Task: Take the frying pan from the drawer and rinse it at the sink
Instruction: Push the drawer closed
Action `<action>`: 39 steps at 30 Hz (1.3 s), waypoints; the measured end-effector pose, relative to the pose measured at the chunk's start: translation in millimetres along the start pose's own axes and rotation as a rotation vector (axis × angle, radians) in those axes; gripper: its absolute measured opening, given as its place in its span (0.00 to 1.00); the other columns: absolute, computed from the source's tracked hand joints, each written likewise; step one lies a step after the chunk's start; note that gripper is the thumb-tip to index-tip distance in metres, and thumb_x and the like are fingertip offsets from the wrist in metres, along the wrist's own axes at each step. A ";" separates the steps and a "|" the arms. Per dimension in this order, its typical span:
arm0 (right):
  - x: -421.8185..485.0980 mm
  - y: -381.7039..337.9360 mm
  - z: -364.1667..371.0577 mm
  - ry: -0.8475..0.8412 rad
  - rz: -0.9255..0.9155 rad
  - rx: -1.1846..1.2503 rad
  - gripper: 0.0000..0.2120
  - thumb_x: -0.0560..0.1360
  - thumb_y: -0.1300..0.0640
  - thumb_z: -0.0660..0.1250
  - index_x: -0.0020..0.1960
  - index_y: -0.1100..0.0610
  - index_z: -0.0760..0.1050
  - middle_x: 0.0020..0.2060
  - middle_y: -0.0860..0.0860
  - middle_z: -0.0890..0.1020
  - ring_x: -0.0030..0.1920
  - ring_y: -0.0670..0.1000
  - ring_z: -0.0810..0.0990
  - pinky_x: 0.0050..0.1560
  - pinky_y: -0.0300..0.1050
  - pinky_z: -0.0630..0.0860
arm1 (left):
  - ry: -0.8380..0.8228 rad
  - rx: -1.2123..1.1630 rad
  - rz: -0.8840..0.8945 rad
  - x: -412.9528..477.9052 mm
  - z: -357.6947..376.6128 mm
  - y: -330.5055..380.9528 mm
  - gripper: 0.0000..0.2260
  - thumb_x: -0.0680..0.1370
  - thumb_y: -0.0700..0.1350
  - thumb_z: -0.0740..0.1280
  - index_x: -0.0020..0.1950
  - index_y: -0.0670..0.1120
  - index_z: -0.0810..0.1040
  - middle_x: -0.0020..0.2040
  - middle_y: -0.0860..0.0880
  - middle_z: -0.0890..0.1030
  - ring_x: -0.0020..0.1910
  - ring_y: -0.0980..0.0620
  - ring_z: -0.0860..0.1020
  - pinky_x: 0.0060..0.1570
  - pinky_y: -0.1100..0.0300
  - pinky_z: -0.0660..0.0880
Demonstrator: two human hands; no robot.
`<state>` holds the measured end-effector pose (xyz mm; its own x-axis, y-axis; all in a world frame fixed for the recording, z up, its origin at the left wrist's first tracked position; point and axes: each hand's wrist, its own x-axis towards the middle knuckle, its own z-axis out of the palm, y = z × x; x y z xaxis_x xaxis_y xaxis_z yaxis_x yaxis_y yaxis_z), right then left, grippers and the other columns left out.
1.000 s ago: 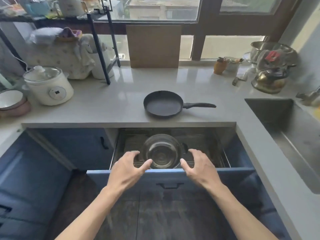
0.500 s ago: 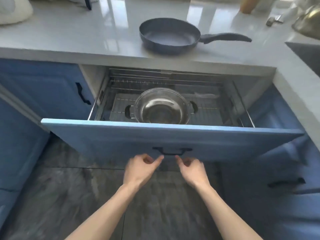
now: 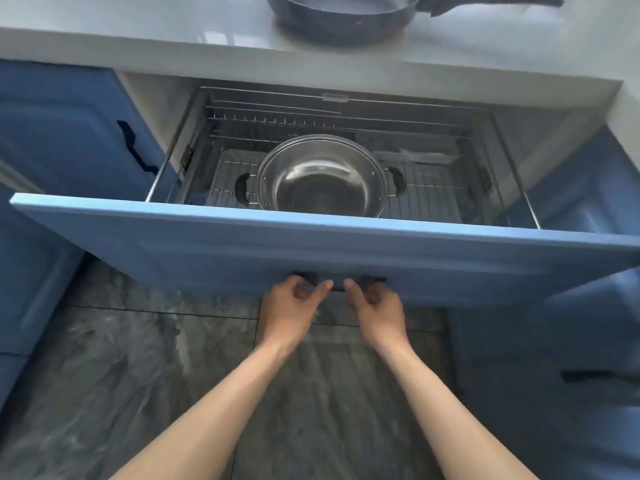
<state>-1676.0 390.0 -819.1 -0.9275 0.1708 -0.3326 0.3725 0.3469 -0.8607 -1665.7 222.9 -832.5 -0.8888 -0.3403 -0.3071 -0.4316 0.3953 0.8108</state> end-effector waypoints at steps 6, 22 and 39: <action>27.7 -20.9 -0.8 -0.034 0.094 0.011 0.19 0.80 0.43 0.73 0.39 0.54 0.75 0.35 0.52 0.88 0.34 0.46 0.86 0.35 0.42 0.74 | -0.037 -0.024 -0.012 29.6 0.9 17.1 0.24 0.69 0.75 0.73 0.41 0.53 0.83 0.39 0.54 0.88 0.40 0.50 0.88 0.46 0.50 0.85; 164.5 -75.9 12.3 -0.049 0.202 0.132 0.23 0.80 0.43 0.75 0.54 0.65 0.82 0.46 0.59 0.89 0.42 0.50 0.90 0.55 0.57 0.86 | -0.047 -0.064 -0.026 164.8 15.1 78.1 0.20 0.72 0.66 0.80 0.41 0.50 0.86 0.38 0.54 0.88 0.40 0.52 0.87 0.41 0.57 0.79; 245.4 -108.7 16.8 -0.096 0.211 0.190 0.18 0.80 0.46 0.75 0.51 0.62 0.80 0.41 0.54 0.87 0.33 0.42 0.86 0.56 0.50 0.84 | -0.090 -0.137 -0.090 245.4 22.9 113.1 0.29 0.58 0.75 0.76 0.41 0.52 0.86 0.45 0.53 0.90 0.48 0.46 0.90 0.58 0.43 0.87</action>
<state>-1944.7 378.7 -813.6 -0.8322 0.1293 -0.5392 0.5534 0.1322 -0.8223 -1936.1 203.6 -827.5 -0.8603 -0.2886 -0.4202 -0.4906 0.2445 0.8364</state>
